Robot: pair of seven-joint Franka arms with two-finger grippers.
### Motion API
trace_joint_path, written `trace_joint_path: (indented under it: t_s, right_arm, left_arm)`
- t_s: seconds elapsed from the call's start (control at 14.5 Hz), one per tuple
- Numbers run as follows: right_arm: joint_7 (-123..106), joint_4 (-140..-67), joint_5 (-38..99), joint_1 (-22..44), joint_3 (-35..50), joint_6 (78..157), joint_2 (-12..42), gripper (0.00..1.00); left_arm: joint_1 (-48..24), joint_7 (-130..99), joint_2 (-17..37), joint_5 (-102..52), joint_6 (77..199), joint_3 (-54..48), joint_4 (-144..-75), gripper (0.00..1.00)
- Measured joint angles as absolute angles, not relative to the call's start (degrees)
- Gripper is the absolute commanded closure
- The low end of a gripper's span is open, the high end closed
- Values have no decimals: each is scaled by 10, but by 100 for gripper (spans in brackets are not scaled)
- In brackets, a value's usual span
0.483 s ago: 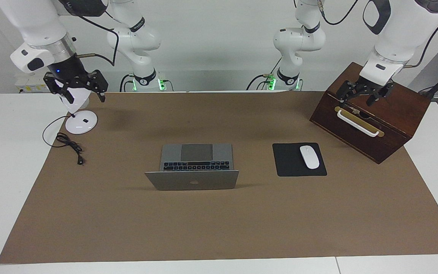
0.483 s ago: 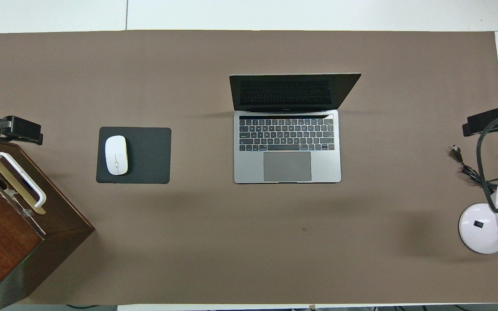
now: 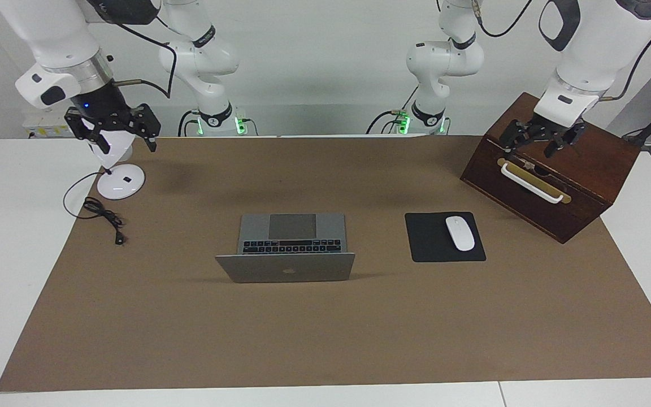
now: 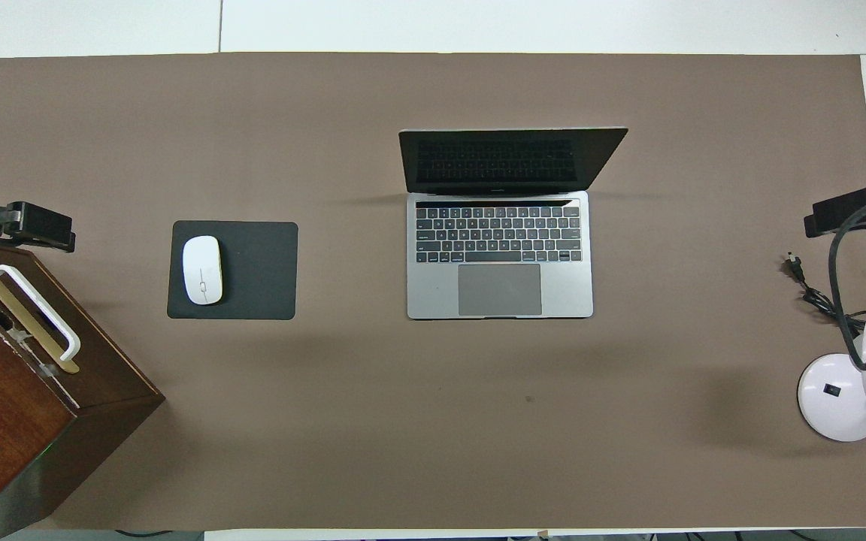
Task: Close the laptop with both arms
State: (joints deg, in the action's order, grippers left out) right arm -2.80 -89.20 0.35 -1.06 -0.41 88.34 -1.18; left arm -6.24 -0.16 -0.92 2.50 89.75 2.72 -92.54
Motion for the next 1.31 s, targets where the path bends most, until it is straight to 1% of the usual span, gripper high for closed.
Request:
trace_joint_path:
  t_s: [0.21, 0.55, 0.62, 0.69, 0.76, 0.83, 0.9, 0.97, 1.1, 1.31]
  right_arm:
    - [-28, -892, 4, -12, -5, 888, -12, 0]
    - [-28, -894, 6, -12, -5, 986, -6, 0]
    - [-28, -894, 6, -12, -4, 1001, -1, 5]
    - [-28, -892, 7, -12, -4, 1015, 6, 11]
    - [-28, -888, 8, -12, -4, 1028, 16, 22]
    - [-28, -879, 8, -12, -4, 1043, 29, 32]
    - [-28, -868, 9, -12, -3, 1058, 46, 44]
    - [-28, -856, 9, -12, -2, 1074, 62, 63]
    - [-28, -833, 9, -12, 1, 1100, 96, 100]
    - [-28, -789, 13, -12, 7, 1112, 139, 100]
  left_arm:
    - [-62, -2, -9, 25, 898, 27, -925, 0]
    - [-62, -2, -9, 25, 898, 26, -925, 0]
    - [-62, -2, -9, 25, 898, 26, -925, 0]
    - [-62, -2, -9, 25, 898, 26, -925, 0]
    - [-62, -2, -9, 25, 898, 26, -925, 18]
    - [-62, -2, -9, 25, 898, 26, -925, 51]
    - [-62, -2, -9, 25, 898, 26, -925, 82]
    - [-62, -2, -9, 25, 898, 26, -926, 100]
    - [-62, -2, -9, 24, 899, 27, -926, 100]
    - [-62, -2, -9, 17, 902, 28, -926, 100]
